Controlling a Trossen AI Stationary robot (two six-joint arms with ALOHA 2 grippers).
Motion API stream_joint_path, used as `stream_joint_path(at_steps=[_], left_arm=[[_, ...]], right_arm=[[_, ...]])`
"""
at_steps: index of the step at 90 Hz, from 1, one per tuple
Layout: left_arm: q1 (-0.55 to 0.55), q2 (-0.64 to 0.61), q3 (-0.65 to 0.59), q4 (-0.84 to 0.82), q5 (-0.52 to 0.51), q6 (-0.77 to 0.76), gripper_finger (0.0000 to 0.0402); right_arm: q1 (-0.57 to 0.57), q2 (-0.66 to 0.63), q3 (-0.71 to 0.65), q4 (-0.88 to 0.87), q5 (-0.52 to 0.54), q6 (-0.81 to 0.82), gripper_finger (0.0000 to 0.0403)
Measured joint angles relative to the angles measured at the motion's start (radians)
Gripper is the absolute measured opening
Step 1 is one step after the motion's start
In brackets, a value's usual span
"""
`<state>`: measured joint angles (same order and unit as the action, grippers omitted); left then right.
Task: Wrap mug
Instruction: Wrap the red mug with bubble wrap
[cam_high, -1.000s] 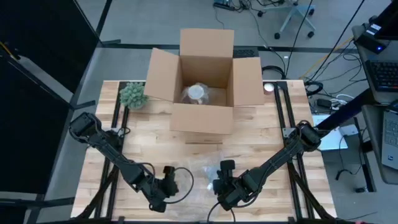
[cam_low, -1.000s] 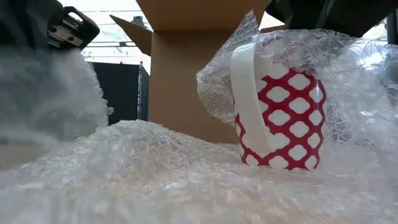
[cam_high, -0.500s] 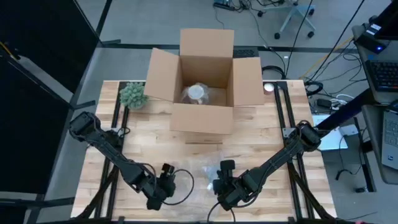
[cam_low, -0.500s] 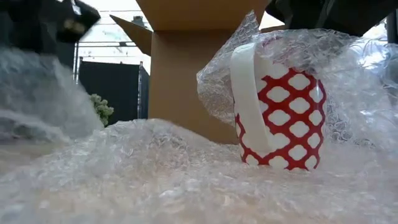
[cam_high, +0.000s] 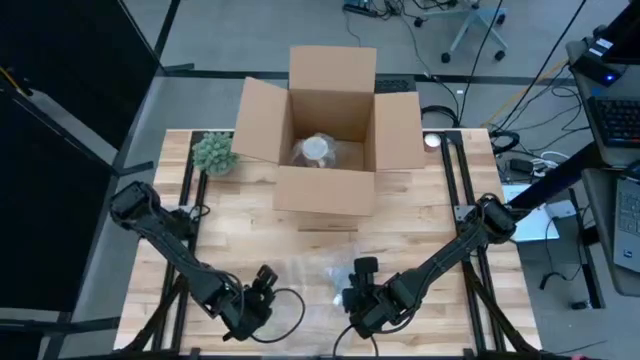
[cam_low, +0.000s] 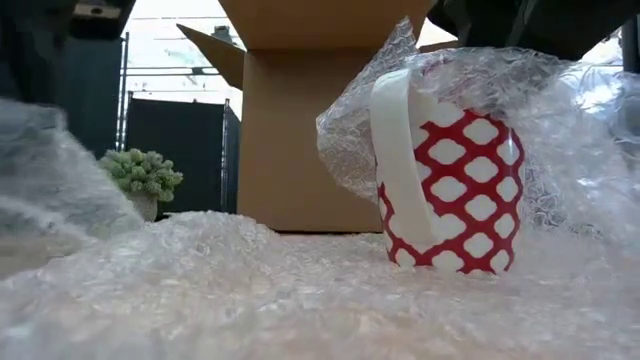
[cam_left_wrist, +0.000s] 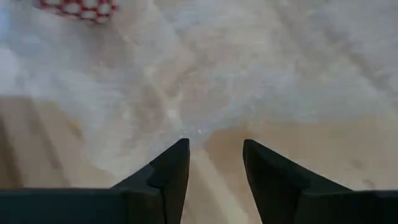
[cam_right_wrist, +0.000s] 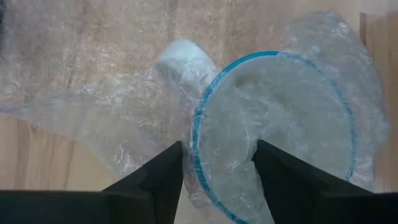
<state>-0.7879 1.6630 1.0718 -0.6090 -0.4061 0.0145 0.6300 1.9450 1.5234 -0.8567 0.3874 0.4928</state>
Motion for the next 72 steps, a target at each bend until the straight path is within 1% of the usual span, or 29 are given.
stream_joint_path(at_steps=[17, 30, 45, 57, 72], left_arm=[[-0.004, 0.0, 0.0, -0.005, -0.047, -0.029, 0.0141], [-0.004, 0.0, 0.0, -0.003, -0.046, -0.033, 0.0141], [-0.021, 0.0, 0.001, 0.002, -0.005, -0.036, 0.0141], [-0.048, 0.001, 0.002, 0.013, -0.029, -0.034, 0.0141], [-0.041, 0.002, -0.024, 0.017, -0.039, -0.033, 0.0141]], right_arm=[[0.0, 0.0, 0.0, 0.0, 0.0, -0.004, 0.0176], [0.0, 0.0, 0.0, 0.0, 0.0, -0.008, 0.0176], [0.0, 0.0, 0.0, 0.0, -0.001, -0.008, 0.0176], [0.0, 0.0, 0.0, 0.0, 0.0, -0.009, 0.0176], [-0.003, 0.0, 0.0, 0.0, -0.001, -0.015, 0.0176]])
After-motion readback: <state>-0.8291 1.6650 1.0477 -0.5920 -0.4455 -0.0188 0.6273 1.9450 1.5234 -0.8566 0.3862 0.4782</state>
